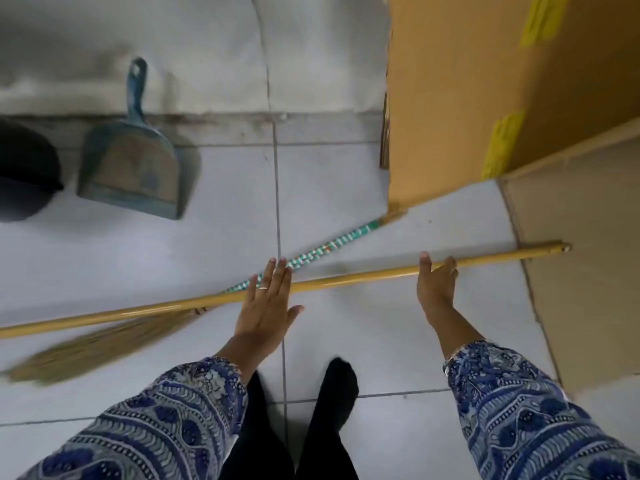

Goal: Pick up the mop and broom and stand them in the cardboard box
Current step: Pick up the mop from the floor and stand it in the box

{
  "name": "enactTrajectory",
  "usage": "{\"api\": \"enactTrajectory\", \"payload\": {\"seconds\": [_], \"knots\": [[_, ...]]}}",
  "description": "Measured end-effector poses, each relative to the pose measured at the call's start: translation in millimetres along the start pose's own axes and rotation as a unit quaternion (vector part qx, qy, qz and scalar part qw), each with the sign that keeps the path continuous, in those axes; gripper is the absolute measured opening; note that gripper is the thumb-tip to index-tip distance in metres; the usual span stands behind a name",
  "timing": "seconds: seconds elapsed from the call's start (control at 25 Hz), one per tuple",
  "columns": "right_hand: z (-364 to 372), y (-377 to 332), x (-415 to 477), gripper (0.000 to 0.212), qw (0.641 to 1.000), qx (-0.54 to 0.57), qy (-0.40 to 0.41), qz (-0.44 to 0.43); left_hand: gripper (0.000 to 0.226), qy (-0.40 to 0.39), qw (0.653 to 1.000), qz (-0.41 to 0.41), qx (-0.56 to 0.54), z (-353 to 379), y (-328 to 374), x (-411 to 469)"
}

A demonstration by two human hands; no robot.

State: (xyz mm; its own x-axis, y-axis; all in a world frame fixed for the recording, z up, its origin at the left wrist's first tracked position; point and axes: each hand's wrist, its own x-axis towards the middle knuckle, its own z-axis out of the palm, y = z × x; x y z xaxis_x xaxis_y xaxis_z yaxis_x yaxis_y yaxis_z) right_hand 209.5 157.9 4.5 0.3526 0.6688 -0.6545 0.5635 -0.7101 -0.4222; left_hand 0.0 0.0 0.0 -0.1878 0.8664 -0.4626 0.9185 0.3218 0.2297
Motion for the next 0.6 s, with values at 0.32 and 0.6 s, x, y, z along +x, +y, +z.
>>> {"api": "enactTrajectory", "payload": {"seconds": [0.32, 0.6], "knots": [[38.7, 84.9, 124.0, 0.048, 0.942, 0.262, -0.028, 0.210, 0.044, -0.150, 0.987, -0.014, -0.052, 111.2, 17.6, 80.7], [52.7, 100.1, 148.6, 0.025, 0.915, 0.336, -0.001, 0.222, 0.018, -0.178, 0.974, -0.045, -0.133, 130.7, 17.9, 102.6]]}}
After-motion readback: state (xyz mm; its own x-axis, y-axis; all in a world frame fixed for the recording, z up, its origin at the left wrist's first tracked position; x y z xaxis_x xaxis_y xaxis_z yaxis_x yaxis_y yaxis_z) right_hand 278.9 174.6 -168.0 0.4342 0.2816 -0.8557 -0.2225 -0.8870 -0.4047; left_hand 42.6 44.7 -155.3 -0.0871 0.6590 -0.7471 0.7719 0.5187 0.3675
